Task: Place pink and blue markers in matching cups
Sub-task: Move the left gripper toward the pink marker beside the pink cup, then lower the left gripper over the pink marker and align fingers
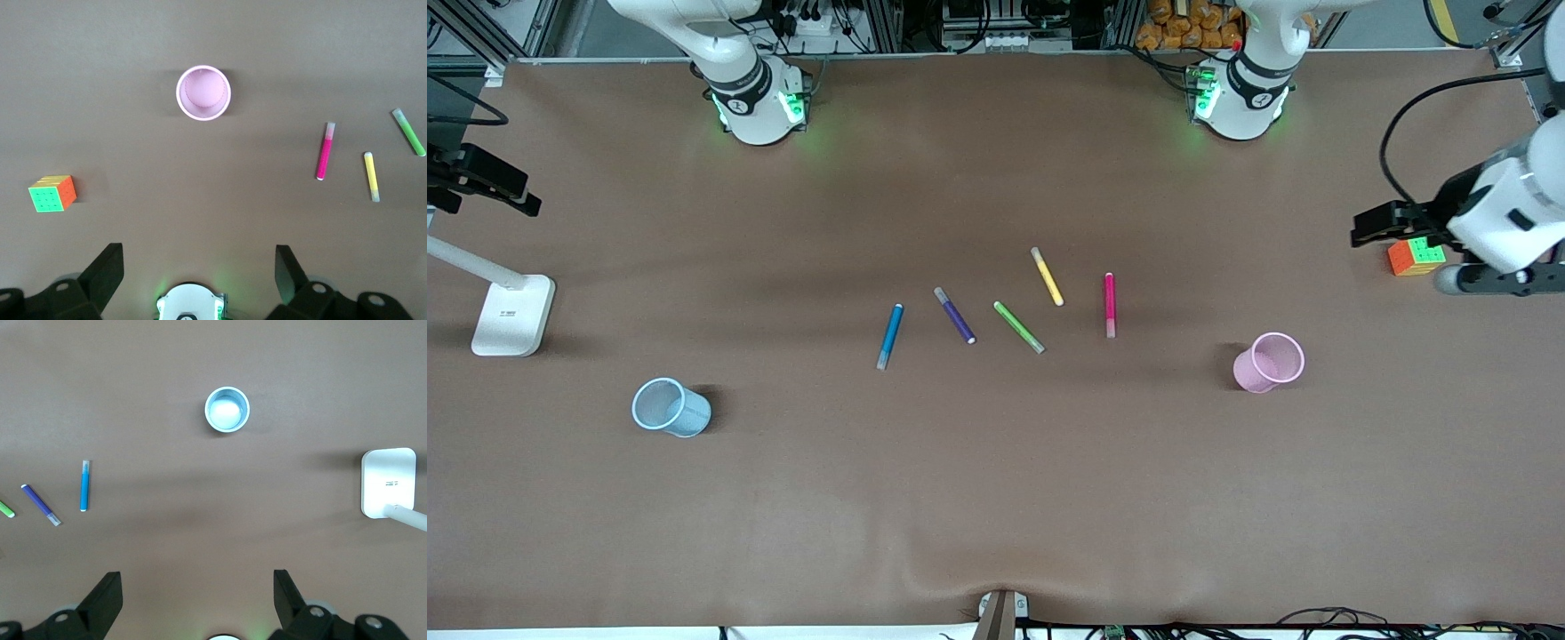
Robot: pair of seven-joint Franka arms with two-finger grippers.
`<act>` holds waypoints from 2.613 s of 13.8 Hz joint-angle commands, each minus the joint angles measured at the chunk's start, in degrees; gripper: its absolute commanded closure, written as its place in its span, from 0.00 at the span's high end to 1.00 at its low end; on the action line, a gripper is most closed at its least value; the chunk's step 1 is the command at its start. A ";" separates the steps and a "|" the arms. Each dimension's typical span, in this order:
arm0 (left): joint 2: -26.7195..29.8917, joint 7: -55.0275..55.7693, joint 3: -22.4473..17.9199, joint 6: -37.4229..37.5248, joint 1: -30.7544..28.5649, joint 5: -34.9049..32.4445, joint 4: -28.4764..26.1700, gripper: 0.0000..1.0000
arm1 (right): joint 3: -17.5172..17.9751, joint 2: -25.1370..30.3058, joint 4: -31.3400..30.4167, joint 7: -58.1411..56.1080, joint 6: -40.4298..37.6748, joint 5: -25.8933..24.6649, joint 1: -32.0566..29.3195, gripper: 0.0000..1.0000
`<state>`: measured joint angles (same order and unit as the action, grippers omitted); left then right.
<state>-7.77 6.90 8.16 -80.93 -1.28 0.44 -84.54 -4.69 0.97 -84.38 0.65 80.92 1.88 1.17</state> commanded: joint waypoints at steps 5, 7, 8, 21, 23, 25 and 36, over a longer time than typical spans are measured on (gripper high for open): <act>-2.60 1.27 0.10 -5.18 1.98 1.84 -2.90 1.00 | 0.56 0.35 0.27 -0.56 -0.23 0.93 -0.91 1.00; -4.78 1.97 0.10 -8.26 4.43 1.75 -3.35 1.00 | 0.56 0.35 0.27 -0.56 -0.15 0.93 -0.82 1.00; -6.10 2.93 0.10 -9.84 5.31 1.75 -3.26 1.00 | 0.56 0.35 0.27 -0.56 -0.15 0.93 -0.82 1.00; -16.13 10.76 0.01 -13.55 12.88 1.05 -2.91 1.00 | 0.56 0.26 0.27 -0.56 -0.15 0.93 -0.91 1.00; -17.54 10.94 0.01 -13.55 13.14 1.49 -2.82 1.00 | 0.56 0.26 0.27 -0.56 -0.15 0.93 -0.91 1.00; -18.15 10.85 0.10 -13.64 13.14 1.75 -2.82 1.00 | 0.56 0.26 0.27 -0.56 -0.15 0.93 -0.91 1.00; -27.90 15.76 0.01 -18.21 16.74 1.84 -2.12 1.00 | 0.47 0.26 0.27 -0.56 -0.15 0.93 -1.00 1.00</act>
<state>-34.00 19.64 8.45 -98.69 13.78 1.82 -88.02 -4.71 0.97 -84.38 0.63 80.92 1.88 1.17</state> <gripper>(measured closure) 0.000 0.000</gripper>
